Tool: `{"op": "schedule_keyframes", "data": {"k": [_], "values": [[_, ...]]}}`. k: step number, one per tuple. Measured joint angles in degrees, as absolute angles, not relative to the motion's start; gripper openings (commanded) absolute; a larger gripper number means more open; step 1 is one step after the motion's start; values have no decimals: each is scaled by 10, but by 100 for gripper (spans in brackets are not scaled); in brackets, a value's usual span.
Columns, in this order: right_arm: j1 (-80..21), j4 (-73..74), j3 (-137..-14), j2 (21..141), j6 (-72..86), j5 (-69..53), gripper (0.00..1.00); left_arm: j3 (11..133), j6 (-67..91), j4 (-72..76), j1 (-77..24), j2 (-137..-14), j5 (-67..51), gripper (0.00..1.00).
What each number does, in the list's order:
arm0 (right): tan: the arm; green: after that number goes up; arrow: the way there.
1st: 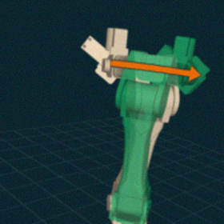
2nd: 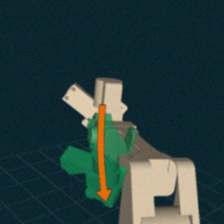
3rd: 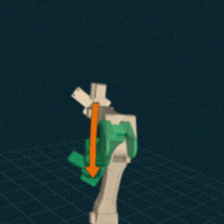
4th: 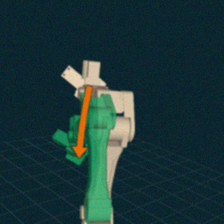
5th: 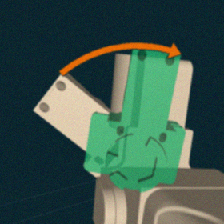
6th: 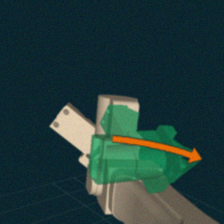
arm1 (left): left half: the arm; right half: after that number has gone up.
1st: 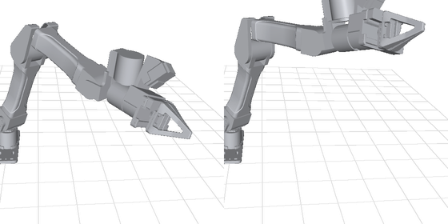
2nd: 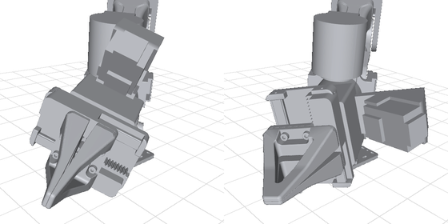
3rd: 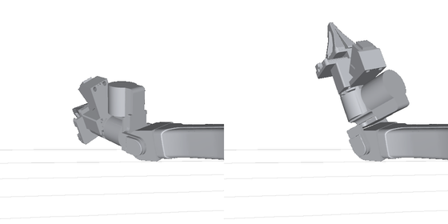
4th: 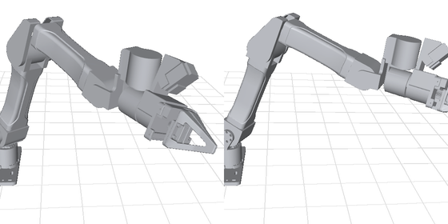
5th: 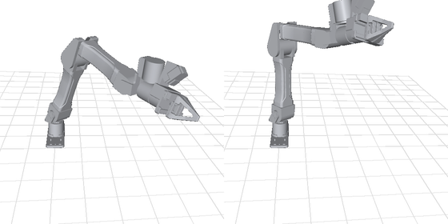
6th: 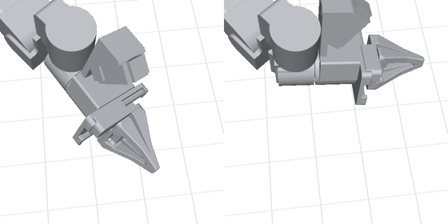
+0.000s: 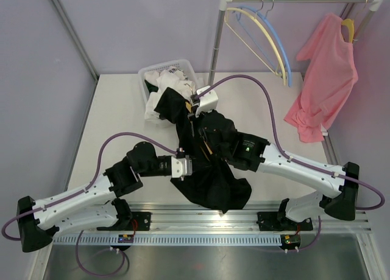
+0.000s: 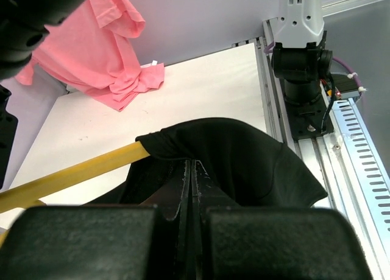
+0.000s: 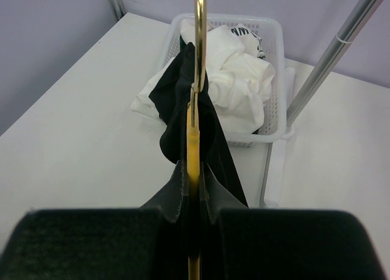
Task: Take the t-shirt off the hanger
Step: Remove the tshirt from the hanger
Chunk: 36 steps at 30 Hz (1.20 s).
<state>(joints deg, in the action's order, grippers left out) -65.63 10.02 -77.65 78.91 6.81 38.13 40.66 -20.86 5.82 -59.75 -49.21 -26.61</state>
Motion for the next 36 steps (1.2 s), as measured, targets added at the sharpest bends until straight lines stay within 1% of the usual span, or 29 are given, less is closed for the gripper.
{"op": "schedule_keyframes", "data": {"k": [9, 14, 18, 25, 32, 36], "values": [[-656, 69, -782, 815, 49, 401, 0, 407, -191, 56, -597, -464, -278, 0], [-656, 48, -785, 833, 41, 412, 0, 410, -182, 51, -597, -456, -303, 0], [-656, 43, -791, 838, 37, 416, 0, 417, -182, 34, -598, -479, -328, 0], [-653, 41, -801, 839, 24, 426, 0, 417, -202, 14, -607, -528, -339, 0], [-651, 42, -801, 826, 16, 426, 0, 416, -240, 12, -645, -557, -305, 0], [-650, 43, -801, 808, 11, 426, 0, 416, -256, 12, -651, -576, -284, 0]]}}
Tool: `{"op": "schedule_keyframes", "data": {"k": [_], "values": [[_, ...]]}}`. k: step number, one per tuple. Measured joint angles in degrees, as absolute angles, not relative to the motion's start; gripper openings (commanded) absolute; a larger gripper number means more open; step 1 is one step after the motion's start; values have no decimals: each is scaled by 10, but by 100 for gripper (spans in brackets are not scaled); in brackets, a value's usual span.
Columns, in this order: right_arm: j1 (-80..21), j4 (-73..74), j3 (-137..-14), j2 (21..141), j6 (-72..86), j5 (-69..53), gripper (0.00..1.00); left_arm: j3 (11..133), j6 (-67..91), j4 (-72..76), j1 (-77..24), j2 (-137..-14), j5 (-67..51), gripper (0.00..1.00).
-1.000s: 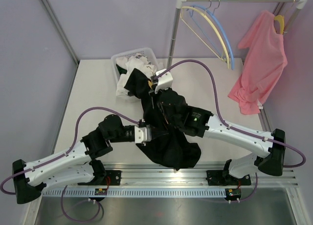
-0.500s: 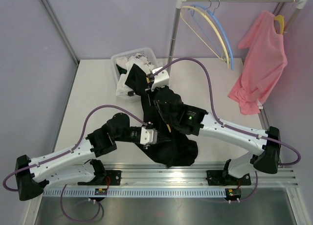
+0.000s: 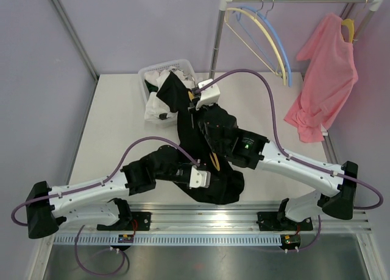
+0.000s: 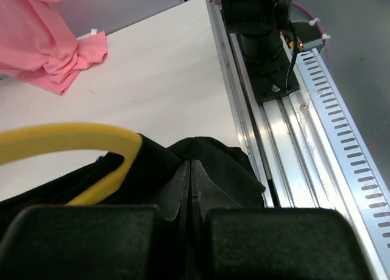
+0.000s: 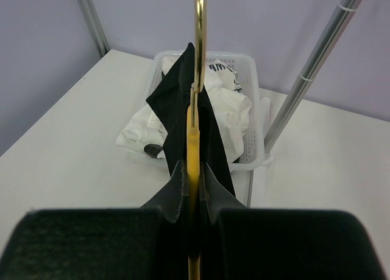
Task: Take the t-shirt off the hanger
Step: Remove the tshirt from the hanger
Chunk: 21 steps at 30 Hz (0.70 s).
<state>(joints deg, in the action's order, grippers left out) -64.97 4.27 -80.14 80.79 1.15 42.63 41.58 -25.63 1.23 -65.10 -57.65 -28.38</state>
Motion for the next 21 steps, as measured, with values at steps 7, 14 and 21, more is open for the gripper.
{"op": "schedule_keyframes", "data": {"k": [7, 14, 21], "values": [[-648, 55, -801, 788, 9, 426, 0, 400, -272, 31, -652, -619, -242, 0], [-647, 74, -772, 732, 11, 426, 0, 373, -275, 46, -654, -600, -185, 0], [-644, 97, -728, 633, 31, 416, 0, 350, -267, 73, -645, -522, -101, 0]]}}
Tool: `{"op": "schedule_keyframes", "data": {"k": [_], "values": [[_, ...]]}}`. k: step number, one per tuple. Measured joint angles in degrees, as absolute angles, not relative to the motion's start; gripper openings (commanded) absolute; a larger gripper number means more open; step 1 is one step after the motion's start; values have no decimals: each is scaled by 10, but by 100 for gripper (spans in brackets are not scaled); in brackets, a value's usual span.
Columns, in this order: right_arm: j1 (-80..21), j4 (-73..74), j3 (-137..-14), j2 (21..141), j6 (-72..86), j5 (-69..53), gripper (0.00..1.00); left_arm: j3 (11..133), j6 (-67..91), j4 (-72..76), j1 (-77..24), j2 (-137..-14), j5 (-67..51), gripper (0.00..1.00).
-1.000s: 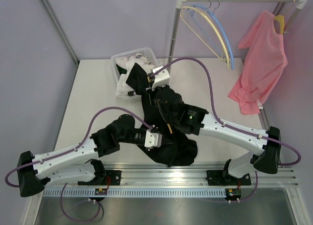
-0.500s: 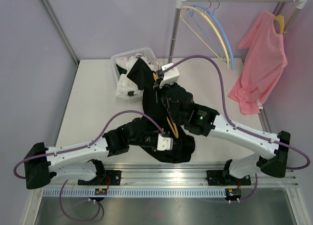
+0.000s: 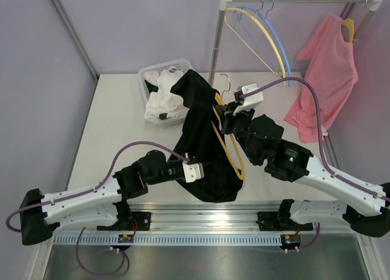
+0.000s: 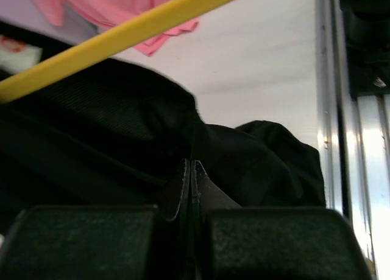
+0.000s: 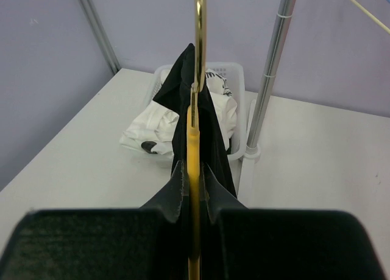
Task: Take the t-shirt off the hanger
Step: Remove the tshirt from the hanger
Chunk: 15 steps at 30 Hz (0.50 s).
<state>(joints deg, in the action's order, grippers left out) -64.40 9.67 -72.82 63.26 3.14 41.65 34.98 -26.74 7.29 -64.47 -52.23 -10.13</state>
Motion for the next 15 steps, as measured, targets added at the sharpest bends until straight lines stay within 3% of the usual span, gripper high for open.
{"op": "schedule_keyframes", "data": {"k": [1, 4, 6, 8, 11, 15], "values": [[-644, 99, -722, 621, 34, 411, 0, 350, -265, 77, -641, -513, -92, 0], [-643, 106, -704, 594, 42, 395, 0, 350, -258, 84, -627, -493, -76, 15], [-643, 111, -690, 578, 47, 382, 0, 350, -249, 88, -607, -485, -70, 52], [-643, 119, -678, 565, 50, 368, 0, 350, -234, 92, -582, -484, -71, 76], [-643, 124, -662, 543, 55, 347, 0, 350, -209, 95, -533, -486, -84, 97], [-643, 128, -654, 522, 59, 338, 0, 350, -192, 105, -502, -492, -103, 99]]}}
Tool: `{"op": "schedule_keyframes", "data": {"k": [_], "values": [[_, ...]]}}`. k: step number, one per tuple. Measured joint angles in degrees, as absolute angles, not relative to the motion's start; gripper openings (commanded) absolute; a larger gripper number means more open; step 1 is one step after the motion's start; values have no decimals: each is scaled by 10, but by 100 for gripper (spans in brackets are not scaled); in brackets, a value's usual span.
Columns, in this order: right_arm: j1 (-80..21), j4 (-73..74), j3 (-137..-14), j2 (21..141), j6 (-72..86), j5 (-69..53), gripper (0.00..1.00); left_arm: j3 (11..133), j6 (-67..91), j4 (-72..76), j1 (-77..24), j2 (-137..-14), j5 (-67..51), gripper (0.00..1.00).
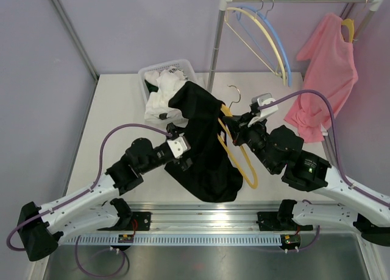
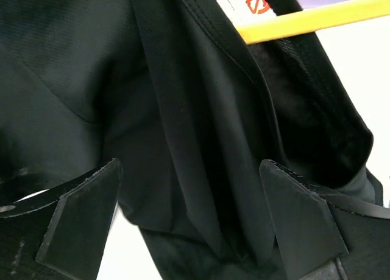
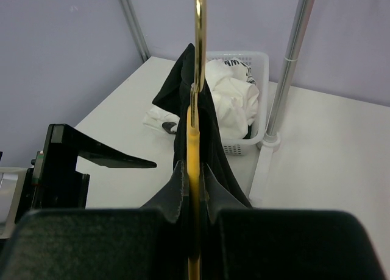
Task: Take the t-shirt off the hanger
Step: Remove the tshirt from the hanger
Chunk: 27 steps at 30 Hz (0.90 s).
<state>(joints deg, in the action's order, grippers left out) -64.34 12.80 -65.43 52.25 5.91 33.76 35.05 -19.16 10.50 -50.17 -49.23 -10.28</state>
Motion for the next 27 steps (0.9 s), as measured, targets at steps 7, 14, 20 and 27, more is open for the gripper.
{"op": "schedule_keyframes", "data": {"k": [7, 14, 20, 27], "values": [[-643, 127, -654, 520, 60, 333, 0, 332, -163, 158, -496, -497, -142, 99], [-643, 114, -654, 527, 60, 332, 0, 316, -105, 218, -493, -522, -167, 99], [-643, 101, -654, 540, 60, 323, 0, 309, -52, 291, -489, -588, -143, 99], [-643, 88, -654, 553, 63, 298, 0, 326, -22, 310, -462, -665, -67, 75]]}}
